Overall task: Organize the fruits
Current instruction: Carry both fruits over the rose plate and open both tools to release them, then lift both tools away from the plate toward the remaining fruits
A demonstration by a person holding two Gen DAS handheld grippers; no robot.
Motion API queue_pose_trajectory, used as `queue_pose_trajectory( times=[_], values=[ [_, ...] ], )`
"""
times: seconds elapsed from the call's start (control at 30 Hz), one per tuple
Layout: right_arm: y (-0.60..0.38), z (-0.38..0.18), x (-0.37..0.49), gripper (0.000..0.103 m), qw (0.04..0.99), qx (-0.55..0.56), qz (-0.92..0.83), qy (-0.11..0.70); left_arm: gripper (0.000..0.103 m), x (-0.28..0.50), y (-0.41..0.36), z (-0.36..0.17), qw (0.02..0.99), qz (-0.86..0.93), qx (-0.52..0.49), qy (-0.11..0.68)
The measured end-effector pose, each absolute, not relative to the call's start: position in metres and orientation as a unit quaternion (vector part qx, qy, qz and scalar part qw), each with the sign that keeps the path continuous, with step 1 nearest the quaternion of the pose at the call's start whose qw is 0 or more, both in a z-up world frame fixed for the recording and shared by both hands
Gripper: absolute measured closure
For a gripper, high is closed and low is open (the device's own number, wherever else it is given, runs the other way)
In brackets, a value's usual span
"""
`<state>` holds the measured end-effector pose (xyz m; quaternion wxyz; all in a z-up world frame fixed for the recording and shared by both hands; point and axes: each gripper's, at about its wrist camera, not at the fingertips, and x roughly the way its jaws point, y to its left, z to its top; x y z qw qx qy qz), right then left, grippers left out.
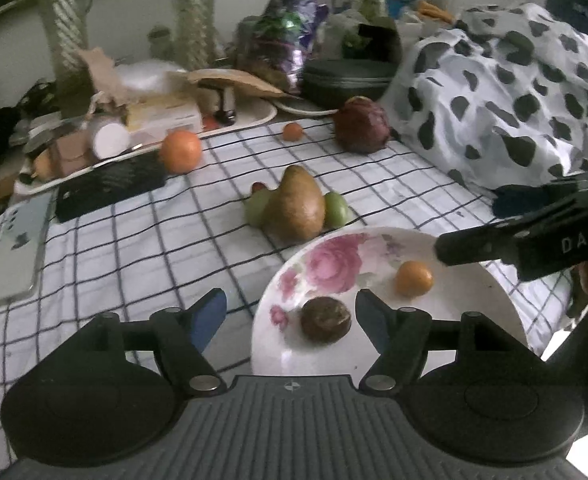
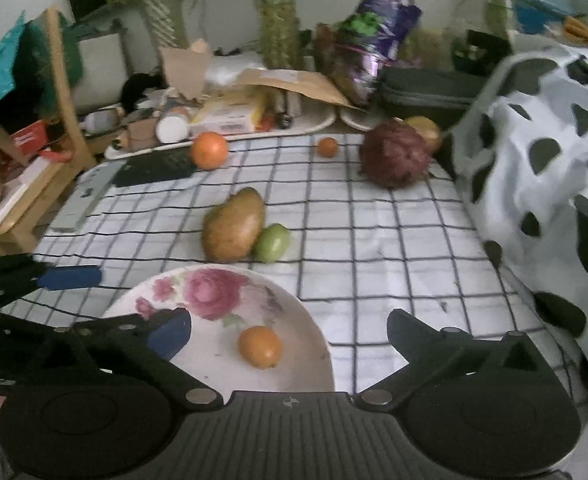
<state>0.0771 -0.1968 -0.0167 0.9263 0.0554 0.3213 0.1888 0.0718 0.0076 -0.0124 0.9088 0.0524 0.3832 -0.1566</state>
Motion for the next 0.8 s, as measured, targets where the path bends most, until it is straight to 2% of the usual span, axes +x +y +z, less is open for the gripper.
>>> queue_pose_trajectory(
  times=[0.8],
  values=[
    [-0.2035, -0.0219, 0.0753, 0.000, 0.938, 0.055, 0.138, 0.312, 0.033, 0.0705, 0.0109, -0.0059, 0.921, -0.137, 0.035, 0.362]
  ],
)
